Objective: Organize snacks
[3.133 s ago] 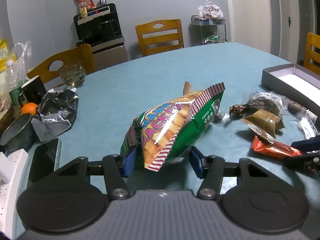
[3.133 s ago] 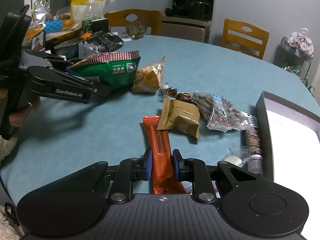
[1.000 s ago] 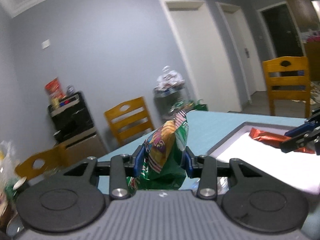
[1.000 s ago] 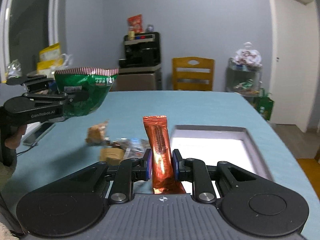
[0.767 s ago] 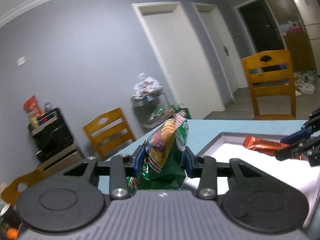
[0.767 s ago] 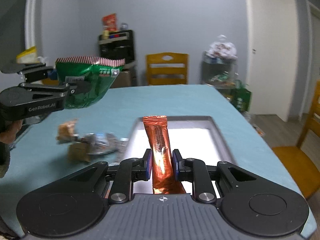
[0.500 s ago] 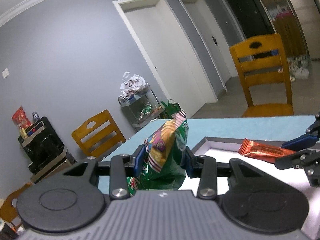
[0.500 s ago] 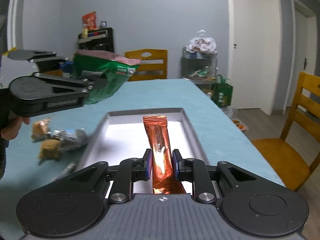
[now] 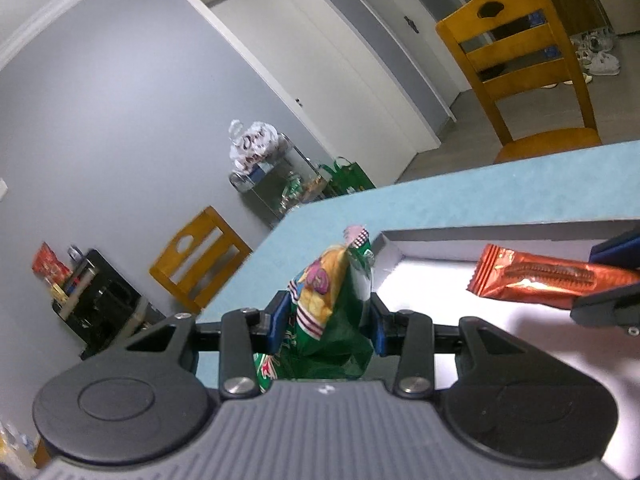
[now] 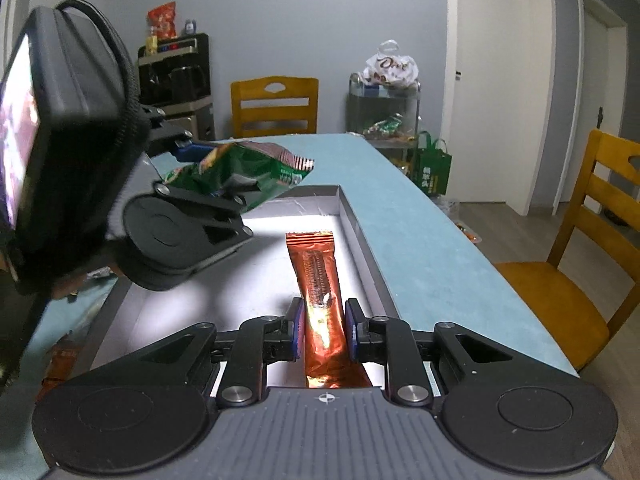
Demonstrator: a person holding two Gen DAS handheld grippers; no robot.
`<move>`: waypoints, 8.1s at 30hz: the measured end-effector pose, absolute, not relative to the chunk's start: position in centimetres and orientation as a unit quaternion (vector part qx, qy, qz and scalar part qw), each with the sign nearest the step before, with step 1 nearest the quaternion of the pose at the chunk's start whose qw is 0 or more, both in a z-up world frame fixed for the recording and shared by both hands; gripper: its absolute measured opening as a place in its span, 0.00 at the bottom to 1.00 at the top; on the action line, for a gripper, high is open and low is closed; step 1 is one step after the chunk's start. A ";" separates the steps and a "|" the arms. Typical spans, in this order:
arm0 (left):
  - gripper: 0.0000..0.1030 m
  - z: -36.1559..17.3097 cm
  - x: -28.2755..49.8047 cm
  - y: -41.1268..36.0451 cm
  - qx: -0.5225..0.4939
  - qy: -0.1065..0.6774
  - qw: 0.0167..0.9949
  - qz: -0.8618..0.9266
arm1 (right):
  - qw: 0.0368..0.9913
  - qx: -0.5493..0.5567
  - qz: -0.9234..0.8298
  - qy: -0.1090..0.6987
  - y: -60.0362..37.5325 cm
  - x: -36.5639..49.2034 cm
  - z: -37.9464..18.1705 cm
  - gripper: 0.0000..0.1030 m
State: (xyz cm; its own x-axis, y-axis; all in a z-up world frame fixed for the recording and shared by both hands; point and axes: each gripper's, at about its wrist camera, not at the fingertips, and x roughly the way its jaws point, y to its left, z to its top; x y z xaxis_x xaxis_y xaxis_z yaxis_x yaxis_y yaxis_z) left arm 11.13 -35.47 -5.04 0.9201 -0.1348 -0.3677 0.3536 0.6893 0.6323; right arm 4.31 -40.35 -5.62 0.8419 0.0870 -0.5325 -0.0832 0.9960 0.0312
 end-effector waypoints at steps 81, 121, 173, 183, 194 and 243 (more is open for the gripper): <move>0.98 2.5 2.8 -11.0 0.133 0.194 0.956 -0.172 | 0.954 -0.004 0.123 0.273 -28.9 1.7 -0.5 0.84; 0.98 -4.7 10.9 0.5 0.051 0.301 0.952 -0.031 | 0.928 -0.064 0.228 0.286 -15.1 6.2 -3.2 0.72; 0.98 -7.4 13.8 3.3 0.016 0.350 0.936 0.030 | 0.925 -0.064 0.187 0.325 -13.9 9.4 -6.9 0.48; 1.00 -7.9 13.7 4.9 -0.003 0.347 0.938 0.008 | 0.925 -0.064 0.189 0.323 -14.4 8.8 -7.0 0.46; 0.59 -7.2 13.2 4.9 -0.007 0.335 0.942 0.004 | 0.926 -0.059 0.190 0.320 -14.7 8.2 -7.0 0.40; 0.38 0.3 5.7 0.0 -0.003 0.200 0.978 -0.051 | 0.947 -0.002 0.214 0.241 -23.7 0.2 -2.4 0.39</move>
